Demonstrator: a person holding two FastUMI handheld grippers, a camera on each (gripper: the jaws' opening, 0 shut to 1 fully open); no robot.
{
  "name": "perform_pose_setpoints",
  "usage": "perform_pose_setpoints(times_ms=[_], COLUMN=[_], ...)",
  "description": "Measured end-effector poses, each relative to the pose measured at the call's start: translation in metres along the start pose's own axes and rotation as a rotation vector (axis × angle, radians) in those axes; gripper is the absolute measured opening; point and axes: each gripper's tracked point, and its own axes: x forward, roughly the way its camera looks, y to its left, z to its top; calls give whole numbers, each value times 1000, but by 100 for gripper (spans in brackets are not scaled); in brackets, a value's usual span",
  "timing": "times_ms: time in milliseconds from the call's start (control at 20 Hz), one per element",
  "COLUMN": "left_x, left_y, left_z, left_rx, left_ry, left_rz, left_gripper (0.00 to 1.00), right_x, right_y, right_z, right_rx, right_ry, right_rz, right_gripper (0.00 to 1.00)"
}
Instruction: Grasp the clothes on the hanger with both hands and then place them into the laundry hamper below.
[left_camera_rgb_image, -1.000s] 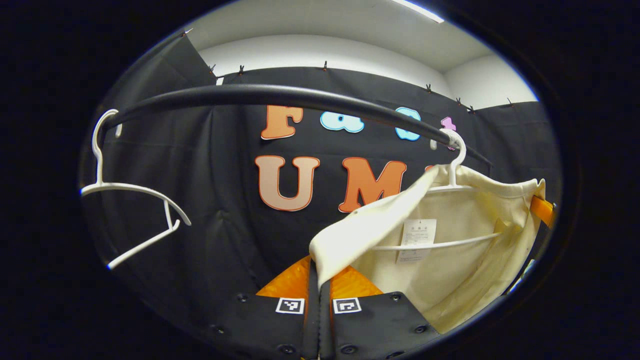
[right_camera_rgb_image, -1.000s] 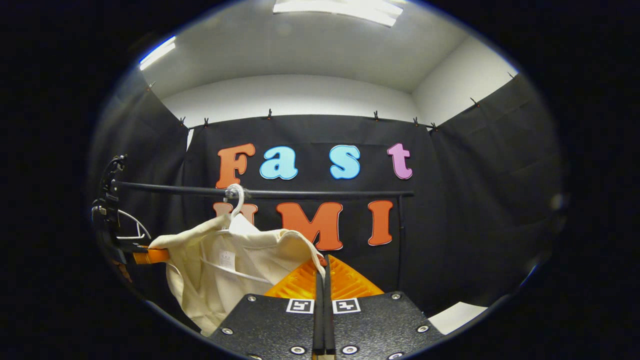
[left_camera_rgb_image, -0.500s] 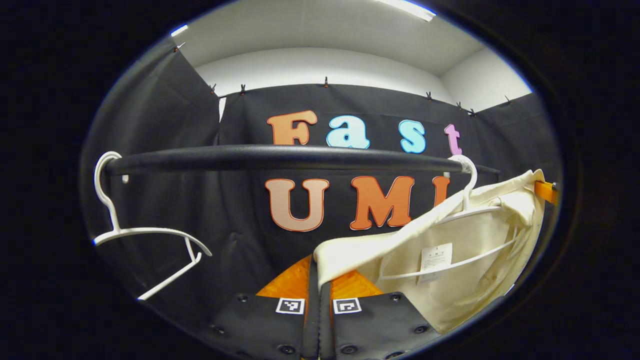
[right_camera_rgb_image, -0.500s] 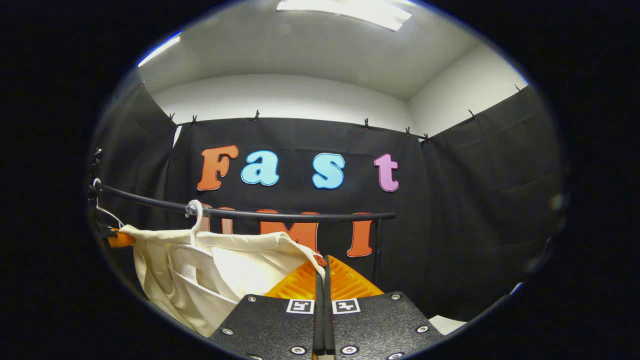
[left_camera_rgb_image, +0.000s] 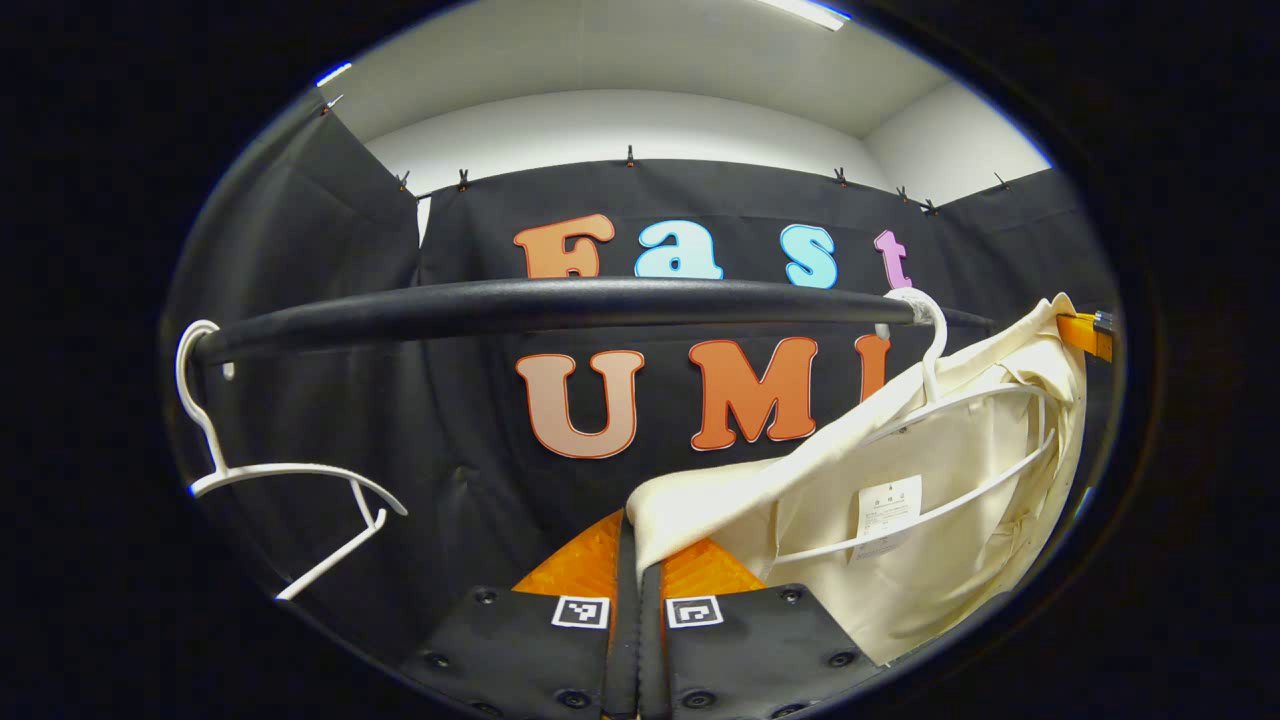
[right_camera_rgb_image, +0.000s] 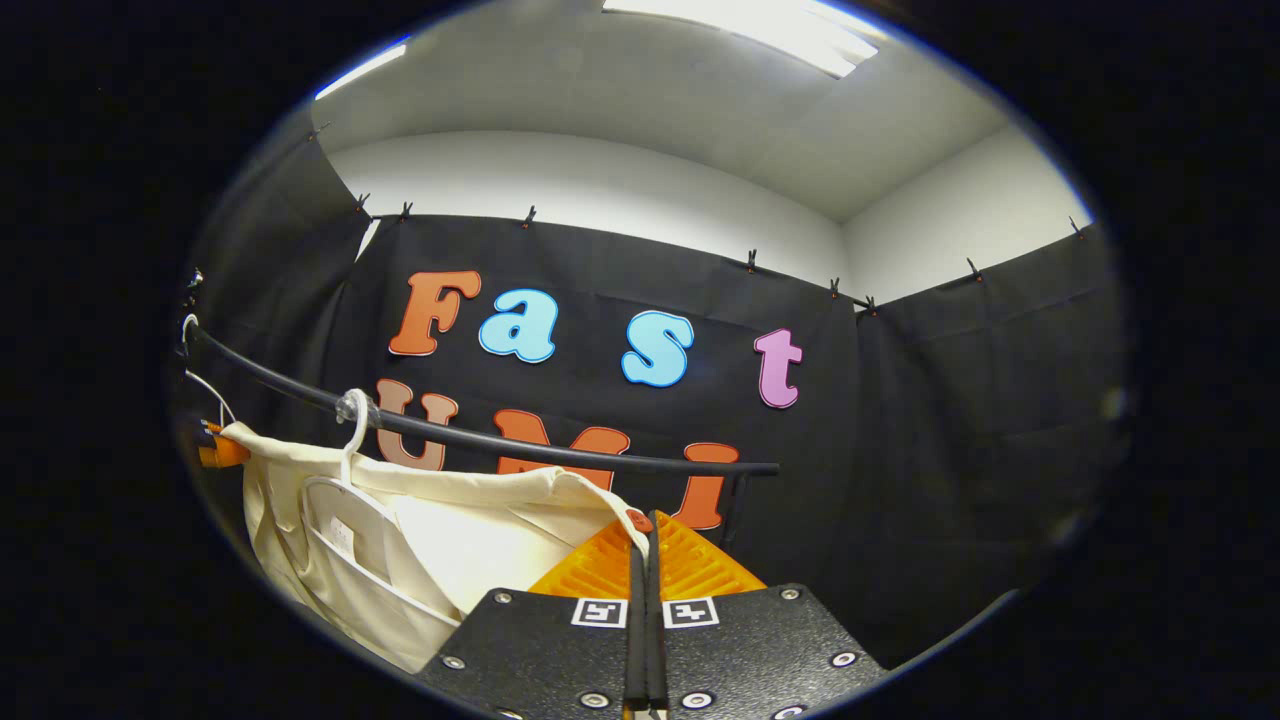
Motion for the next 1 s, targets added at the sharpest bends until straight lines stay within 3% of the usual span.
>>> perform_pose_setpoints(times_ms=[200,400,700,1000], left_x=[7,14,20,24], left_y=[-12,-7,-1,10], left_z=[-7,-13,-23,-20], left_rx=[16,32,20,12], left_ry=[28,35,57,44], left_rz=[-20,14,46,90], left_gripper=[7,7,7,7], right_x=[13,27,31,18], right_y=[-13,0,38,115], right_z=[-19,-70,-163,-259], right_rx=[-46,-41,118,366], right_ry=[43,123,260,405], right_rz=[16,61,167,294], right_gripper=[0,0,0,0])
